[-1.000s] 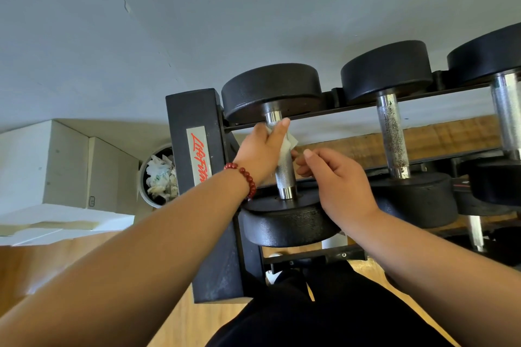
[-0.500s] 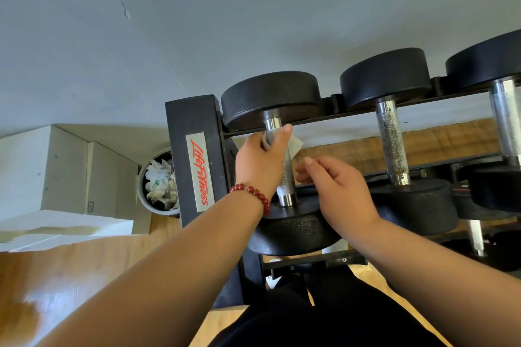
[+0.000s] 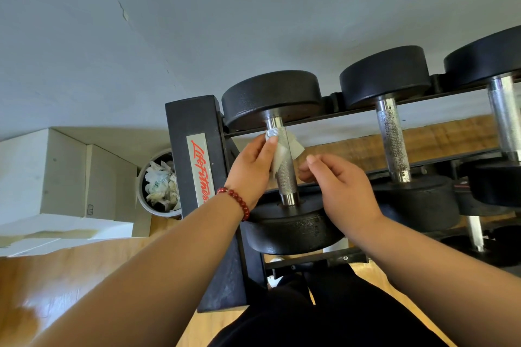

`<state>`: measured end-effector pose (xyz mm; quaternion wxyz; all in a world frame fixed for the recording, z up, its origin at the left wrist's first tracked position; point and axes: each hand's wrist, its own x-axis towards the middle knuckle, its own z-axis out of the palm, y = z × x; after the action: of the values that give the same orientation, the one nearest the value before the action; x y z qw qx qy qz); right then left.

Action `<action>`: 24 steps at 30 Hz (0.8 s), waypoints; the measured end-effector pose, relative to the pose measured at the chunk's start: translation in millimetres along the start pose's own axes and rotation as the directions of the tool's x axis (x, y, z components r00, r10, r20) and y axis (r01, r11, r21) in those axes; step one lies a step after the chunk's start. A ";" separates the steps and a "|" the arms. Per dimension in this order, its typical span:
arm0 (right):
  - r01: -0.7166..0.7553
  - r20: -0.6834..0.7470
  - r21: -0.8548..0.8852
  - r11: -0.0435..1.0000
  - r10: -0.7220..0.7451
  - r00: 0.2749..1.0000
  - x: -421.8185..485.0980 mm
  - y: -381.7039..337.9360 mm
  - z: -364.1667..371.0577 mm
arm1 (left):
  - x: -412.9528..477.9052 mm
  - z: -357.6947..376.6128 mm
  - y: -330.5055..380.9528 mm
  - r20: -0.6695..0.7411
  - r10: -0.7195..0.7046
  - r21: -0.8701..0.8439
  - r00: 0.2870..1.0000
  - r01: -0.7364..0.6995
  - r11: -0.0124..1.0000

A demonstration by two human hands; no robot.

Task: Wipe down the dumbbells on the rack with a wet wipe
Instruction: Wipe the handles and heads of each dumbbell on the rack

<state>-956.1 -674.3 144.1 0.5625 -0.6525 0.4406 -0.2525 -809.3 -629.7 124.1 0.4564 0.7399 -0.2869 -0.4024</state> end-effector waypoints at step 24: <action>-0.010 -0.032 -0.010 1.000 0.010 0.999 1.3 7.5 1.1 | 20.6 11.5 23.5 0.060 -0.183 -0.393 0.981 0.191 0.900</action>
<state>-956.7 -674.6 136.5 0.5534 -0.6490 0.4541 -0.2577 -810.0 -661.1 135.6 0.5528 0.6519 -0.1320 -0.5020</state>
